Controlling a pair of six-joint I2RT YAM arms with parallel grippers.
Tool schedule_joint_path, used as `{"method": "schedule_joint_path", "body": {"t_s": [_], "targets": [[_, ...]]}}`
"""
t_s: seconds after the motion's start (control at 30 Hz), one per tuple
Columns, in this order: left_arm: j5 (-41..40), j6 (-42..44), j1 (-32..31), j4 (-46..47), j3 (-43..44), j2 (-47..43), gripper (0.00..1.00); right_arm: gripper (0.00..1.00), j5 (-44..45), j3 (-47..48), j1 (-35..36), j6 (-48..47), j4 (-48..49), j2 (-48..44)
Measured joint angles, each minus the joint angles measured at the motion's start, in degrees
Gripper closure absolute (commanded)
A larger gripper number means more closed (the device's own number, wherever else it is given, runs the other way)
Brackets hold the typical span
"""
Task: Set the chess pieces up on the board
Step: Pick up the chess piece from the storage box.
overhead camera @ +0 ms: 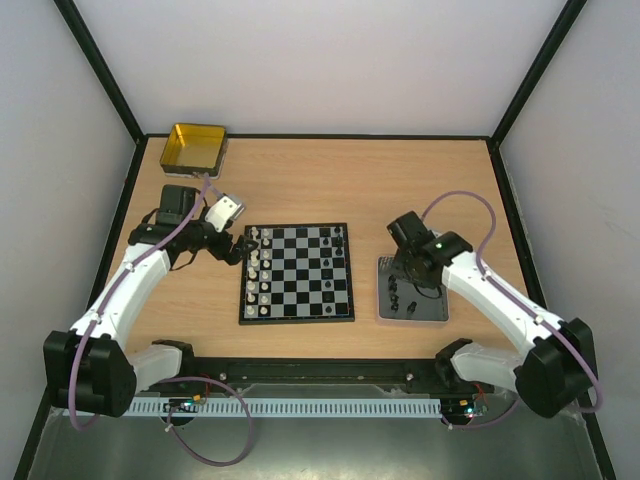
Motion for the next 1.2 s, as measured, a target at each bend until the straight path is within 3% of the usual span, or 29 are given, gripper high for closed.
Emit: {"method": "schedule_joint_path", "body": {"t_s": [0.5,1.2], "targets": [[-0.04,-0.20,-0.66,-0.02,0.00,1.07,0.01,0.72,-1.62,-13.27,-0.02,7.43,-1.03,-12.68],[-0.48,-0.44,-0.76,-0.02,0.00,1.90,0.01,0.74,-5.84,-20.00,-0.02,7.52,3.78,-11.91]]}}
